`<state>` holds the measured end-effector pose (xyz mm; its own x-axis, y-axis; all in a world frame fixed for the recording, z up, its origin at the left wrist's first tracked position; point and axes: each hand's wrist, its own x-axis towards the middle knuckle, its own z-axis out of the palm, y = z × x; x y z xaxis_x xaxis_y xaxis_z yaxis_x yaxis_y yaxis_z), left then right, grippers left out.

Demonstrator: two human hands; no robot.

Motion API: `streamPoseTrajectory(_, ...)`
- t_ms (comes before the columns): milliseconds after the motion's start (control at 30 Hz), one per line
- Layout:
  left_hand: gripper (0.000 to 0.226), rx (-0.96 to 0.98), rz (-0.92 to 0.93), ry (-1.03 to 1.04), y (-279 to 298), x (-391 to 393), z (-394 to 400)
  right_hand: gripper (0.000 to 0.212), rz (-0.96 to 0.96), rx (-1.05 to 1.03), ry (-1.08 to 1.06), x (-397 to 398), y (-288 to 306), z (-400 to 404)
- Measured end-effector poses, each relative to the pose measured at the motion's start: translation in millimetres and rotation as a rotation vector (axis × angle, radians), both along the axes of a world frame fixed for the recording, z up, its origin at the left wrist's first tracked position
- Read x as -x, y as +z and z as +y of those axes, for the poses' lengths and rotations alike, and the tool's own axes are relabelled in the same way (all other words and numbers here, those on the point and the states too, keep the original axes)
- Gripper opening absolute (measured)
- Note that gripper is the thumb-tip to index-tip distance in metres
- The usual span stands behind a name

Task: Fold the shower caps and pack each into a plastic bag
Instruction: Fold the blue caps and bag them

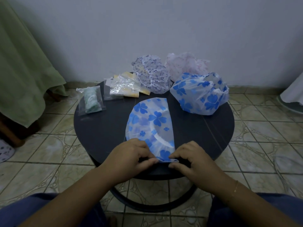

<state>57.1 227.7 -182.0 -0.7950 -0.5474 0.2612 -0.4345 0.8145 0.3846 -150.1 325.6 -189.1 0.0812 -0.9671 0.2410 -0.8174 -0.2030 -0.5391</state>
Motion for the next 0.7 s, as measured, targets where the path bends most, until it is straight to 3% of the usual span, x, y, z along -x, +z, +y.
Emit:
streamPoseTrajectory(167, 0.048, -0.067, -0.018, 0.056, 1, 4, -2, 0.01, -0.163, -0.066, -0.156, -3, 6, 0)
streamPoseTrajectory(233, 0.051, -0.091, -0.038, 0.115, 2, 6, -1, 0.012, -0.253, -0.097, -0.237, -5, 7, 0)
streamPoseTrajectory(400, 0.035, -0.15, -0.11, 0.251, 5, 14, -1, 0.024, -0.384, -0.126, -0.318, -12, 6, -5)
streamPoseTrajectory(567, 0.032, -0.229, -0.158, 0.302, 5, 19, -4, 0.029, -0.327, -0.132, -0.34, -14, 7, -5)
streamPoseTrajectory(700, 0.027, -0.189, -0.172, 0.289, 7, 21, -4, 0.019, -0.192, -0.125, -0.283, -13, 7, -4)
